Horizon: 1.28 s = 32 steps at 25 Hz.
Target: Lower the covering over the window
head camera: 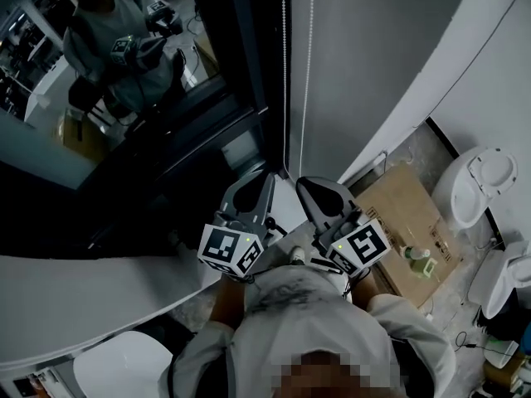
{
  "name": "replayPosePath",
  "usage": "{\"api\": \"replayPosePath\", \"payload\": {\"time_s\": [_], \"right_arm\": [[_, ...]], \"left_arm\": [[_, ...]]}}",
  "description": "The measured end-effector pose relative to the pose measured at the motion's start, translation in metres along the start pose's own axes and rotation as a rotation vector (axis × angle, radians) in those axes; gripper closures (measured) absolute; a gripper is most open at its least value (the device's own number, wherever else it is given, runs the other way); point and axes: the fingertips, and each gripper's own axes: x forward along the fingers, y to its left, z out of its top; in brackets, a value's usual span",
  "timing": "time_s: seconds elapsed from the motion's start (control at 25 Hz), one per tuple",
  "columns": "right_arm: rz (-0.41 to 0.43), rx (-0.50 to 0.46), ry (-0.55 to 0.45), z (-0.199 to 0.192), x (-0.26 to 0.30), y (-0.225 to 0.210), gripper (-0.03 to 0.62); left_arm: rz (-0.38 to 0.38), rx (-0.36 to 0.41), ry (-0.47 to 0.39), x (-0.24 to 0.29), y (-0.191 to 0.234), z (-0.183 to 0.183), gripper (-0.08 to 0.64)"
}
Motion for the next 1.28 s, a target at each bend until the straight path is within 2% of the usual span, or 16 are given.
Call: {"api": "replayPosePath", "payload": {"time_s": [0.2, 0.48, 0.84, 1.28], "right_arm": [[0.015, 0.011, 0.01, -0.001, 0.002, -0.014, 0.575], [0.002, 0.011, 0.005, -0.001, 0.008, -0.024, 0.575], [-0.049, -0.006, 0.001, -0.002, 0.02, -0.034, 0.575], [-0.146, -0.017, 0.025, -0.002, 0.032, -0.054, 0.575]], "left_arm": [[0.039, 0.023, 0.003, 0.018, 0.009, 0.002, 0.552], [0.055, 0.05, 0.003, 0.035, 0.024, 0.007, 0.548], [0.025, 0.078, 0.019, 0.071, 0.046, 0.001, 0.521], [-0.048, 0.105, 0.043, 0.118, 0.06, -0.002, 0.508]]}}
